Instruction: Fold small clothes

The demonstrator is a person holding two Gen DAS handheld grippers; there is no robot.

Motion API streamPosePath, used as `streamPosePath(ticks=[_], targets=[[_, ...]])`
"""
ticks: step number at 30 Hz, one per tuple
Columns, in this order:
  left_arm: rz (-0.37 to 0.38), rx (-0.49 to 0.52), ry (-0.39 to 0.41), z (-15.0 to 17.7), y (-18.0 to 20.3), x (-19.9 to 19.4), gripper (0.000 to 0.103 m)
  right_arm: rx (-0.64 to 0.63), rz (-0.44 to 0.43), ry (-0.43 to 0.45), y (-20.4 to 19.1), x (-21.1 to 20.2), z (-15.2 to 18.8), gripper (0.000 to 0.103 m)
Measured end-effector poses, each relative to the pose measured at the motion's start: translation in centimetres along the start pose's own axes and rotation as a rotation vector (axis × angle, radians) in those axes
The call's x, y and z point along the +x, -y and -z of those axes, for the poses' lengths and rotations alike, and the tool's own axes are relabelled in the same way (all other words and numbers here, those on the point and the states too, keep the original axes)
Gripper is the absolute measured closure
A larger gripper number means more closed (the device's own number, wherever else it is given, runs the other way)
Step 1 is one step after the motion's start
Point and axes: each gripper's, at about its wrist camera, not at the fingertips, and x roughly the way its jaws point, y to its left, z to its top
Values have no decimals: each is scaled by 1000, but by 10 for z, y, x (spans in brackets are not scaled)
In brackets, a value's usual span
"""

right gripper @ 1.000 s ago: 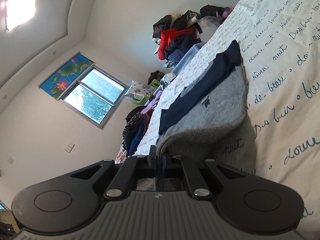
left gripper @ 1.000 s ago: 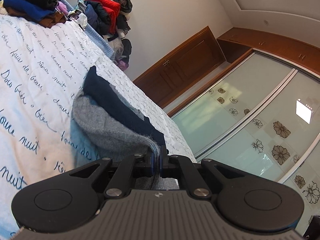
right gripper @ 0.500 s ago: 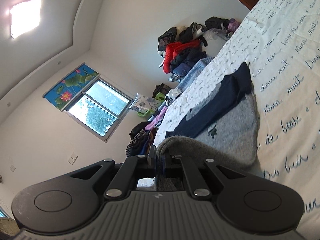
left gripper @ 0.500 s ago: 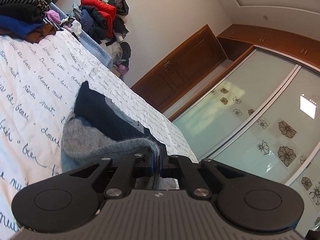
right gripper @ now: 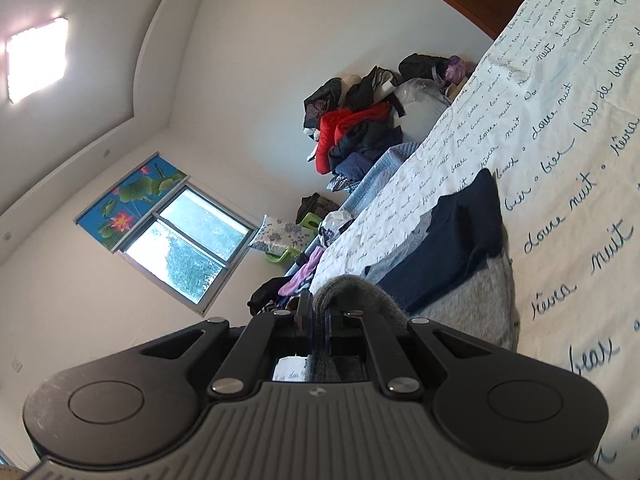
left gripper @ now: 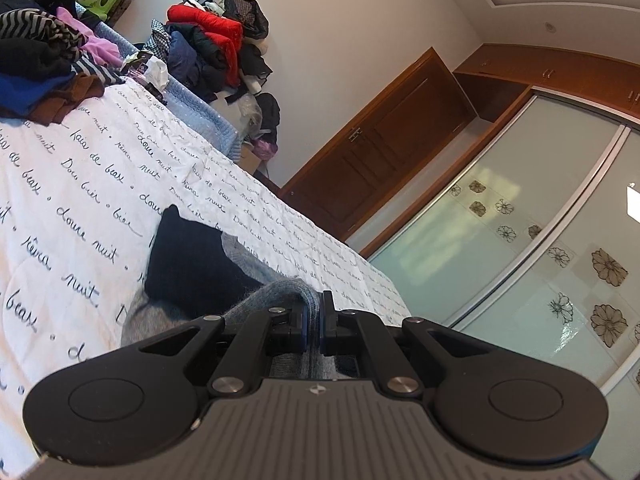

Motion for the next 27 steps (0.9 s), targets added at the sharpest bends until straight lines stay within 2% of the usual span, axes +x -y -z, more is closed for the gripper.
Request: streamPosePath(ticks=[14, 27], targets=[[-96, 2, 17, -40, -18, 55, 98, 32, 37, 23, 26, 56, -35, 97], [-170, 32, -8, -70, -29, 116, 98, 56, 101, 46, 49, 99, -62, 97]])
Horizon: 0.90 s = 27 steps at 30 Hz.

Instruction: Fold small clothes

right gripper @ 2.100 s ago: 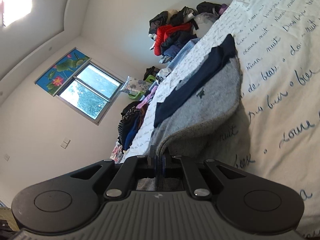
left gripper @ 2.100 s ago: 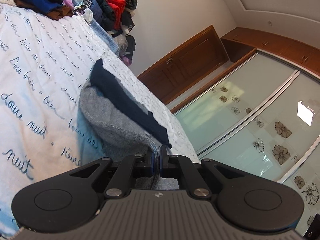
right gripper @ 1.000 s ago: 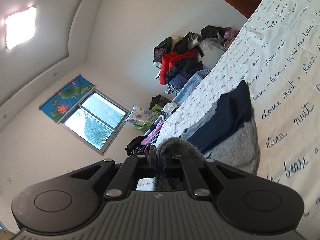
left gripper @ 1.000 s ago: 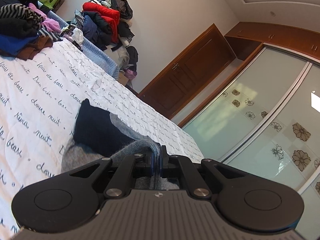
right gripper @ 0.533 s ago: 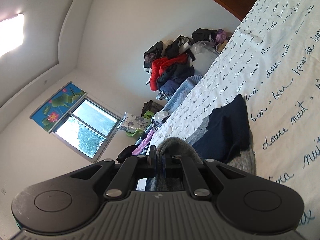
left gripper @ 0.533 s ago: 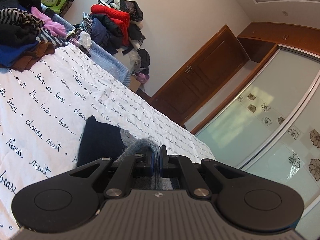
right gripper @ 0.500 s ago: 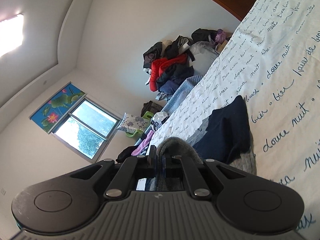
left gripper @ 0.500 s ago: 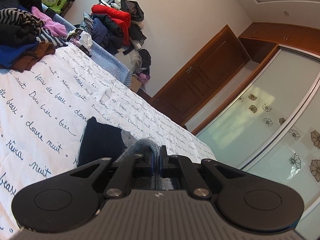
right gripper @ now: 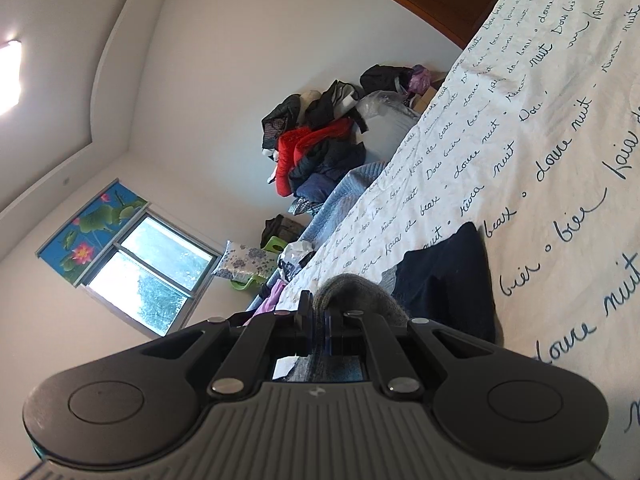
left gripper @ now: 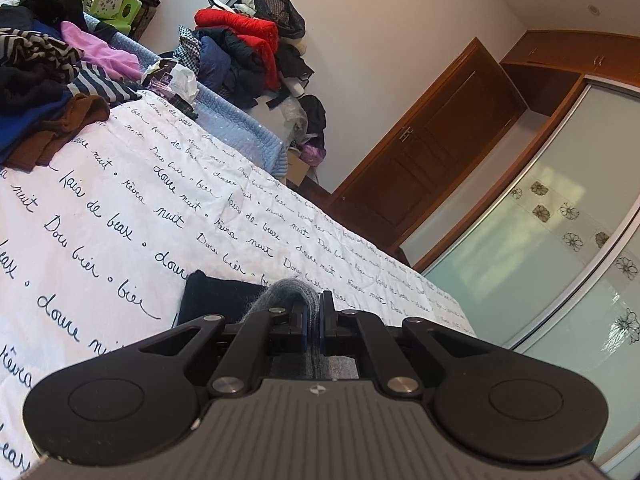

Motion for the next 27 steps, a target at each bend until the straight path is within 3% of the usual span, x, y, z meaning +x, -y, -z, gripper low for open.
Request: streamPosePath(ticks=[27], targets=[[-134, -54, -84, -11, -35, 105, 98, 93, 121, -26, 56, 79, -27, 97]])
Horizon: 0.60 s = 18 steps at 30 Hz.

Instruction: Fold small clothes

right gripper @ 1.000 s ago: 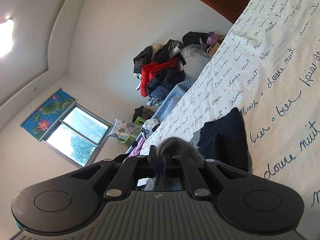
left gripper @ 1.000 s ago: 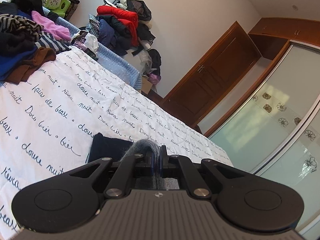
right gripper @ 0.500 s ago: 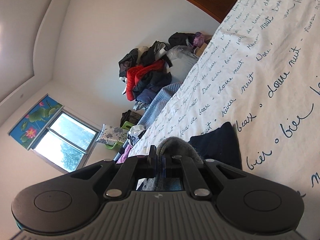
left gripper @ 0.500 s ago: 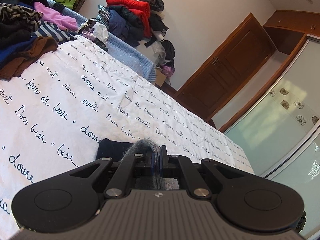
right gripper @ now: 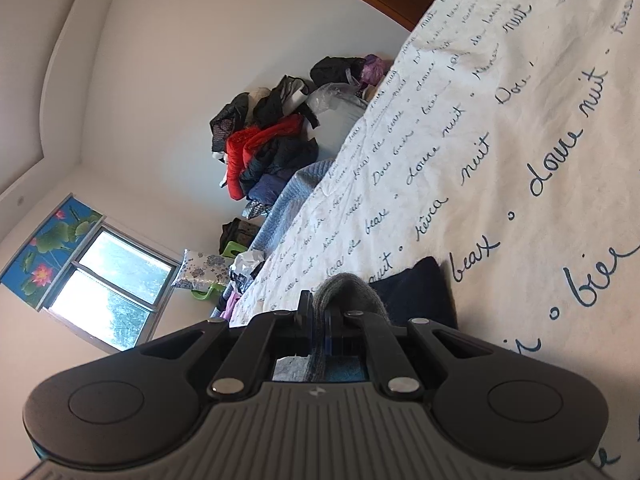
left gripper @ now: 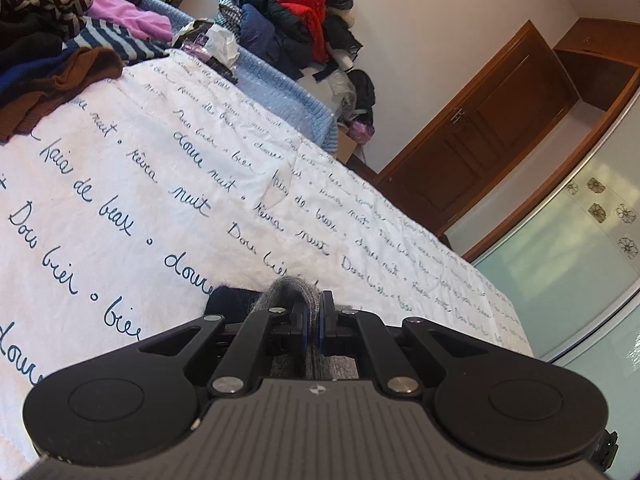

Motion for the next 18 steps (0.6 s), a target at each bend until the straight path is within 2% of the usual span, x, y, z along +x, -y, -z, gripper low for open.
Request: streamPosePath(ticks=[5, 11, 14, 16, 18], targets=[[-20, -29, -33, -1, -6, 17, 98, 79, 14, -3, 14, 8, -3, 94], [62, -180, -88, -2, -22, 29, 95, 113, 33, -47, 19, 18, -5, 94], [72, -177, -90, 1, -21, 29, 93, 100, 30, -77, 15, 21, -3, 93], [82, -160, -108, 2, -18, 30, 87, 95, 26, -108, 12, 24, -1, 93], [89, -147, -120, 4, -15, 30, 84, 92, 30, -130, 9, 26, 1, 82]])
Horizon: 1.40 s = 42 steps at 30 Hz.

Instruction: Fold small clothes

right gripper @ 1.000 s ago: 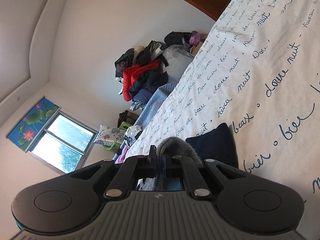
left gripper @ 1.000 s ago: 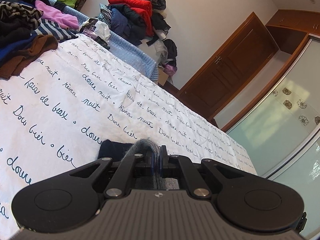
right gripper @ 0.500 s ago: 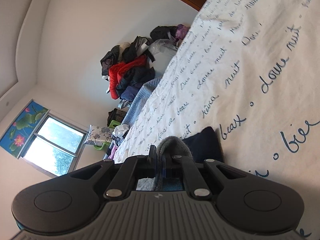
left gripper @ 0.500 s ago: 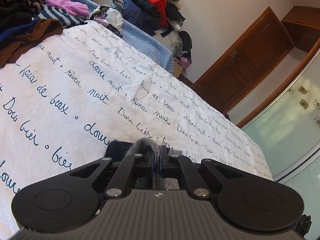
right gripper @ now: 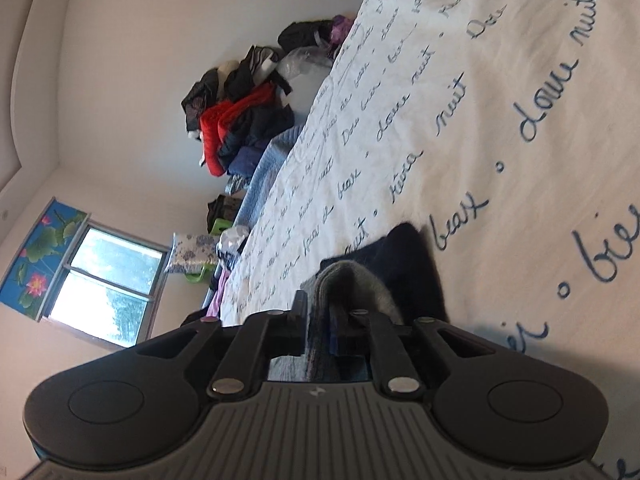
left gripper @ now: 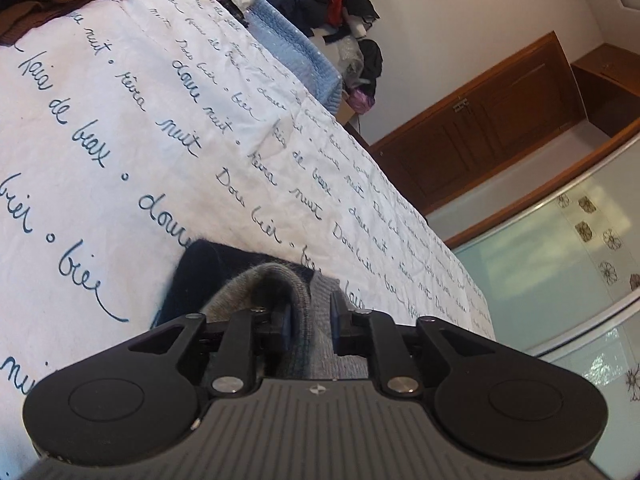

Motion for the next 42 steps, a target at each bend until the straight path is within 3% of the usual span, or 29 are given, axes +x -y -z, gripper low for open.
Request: streamPosePath(ticks=[2, 4, 6, 8, 10, 14, 19, 21, 24, 27, 30, 33, 34, 40, 42], targets=[[-12, 37, 2, 2, 5, -1, 84, -17, -11, -5, -3, 0, 1, 59], [-26, 84, 5, 3, 11, -2, 91, -69, -4, -11, -11, -1, 2, 59], [-27, 104, 5, 3, 14, -2, 94, -125, 19, -26, -21, 1, 3, 62], [-23, 96, 15, 1, 14, -3, 96, -168, 31, -43, -30, 5, 3, 79], [-8, 68, 30, -3, 12, -4, 96, -175, 26, -41, -34, 7, 0, 83], [-4, -33, 78, -12, 1, -3, 97, -114, -5, 16, -28, 7, -12, 88], [2, -231, 124, -21, -24, 7, 97, 36, -16, 104, -4, 15, -29, 86], [-10, -251, 119, -21, -28, 10, 96, 47, 27, 127, 0, 16, -30, 86], [-21, -190, 120, -21, -22, 8, 95, 28, 46, 137, 2, 11, -26, 85], [-38, -128, 125, -22, -13, 3, 87, -46, 51, 150, -8, 0, -20, 85], [-77, -81, 158, -25, -7, -5, 61, -127, 16, 98, -26, -1, -11, 83], [-93, -46, 193, -27, -3, -14, 49, -246, 20, 8, -44, 8, 3, 55], [-103, -31, 189, -27, -2, -17, 49, -290, 43, -5, -49, 11, 9, 45], [-158, 146, 111, 5, 12, -38, 43, -393, 317, 28, -54, 22, 19, 45], [-163, 205, 86, 22, 12, -50, 37, -452, 314, 35, -64, 13, 30, 43]])
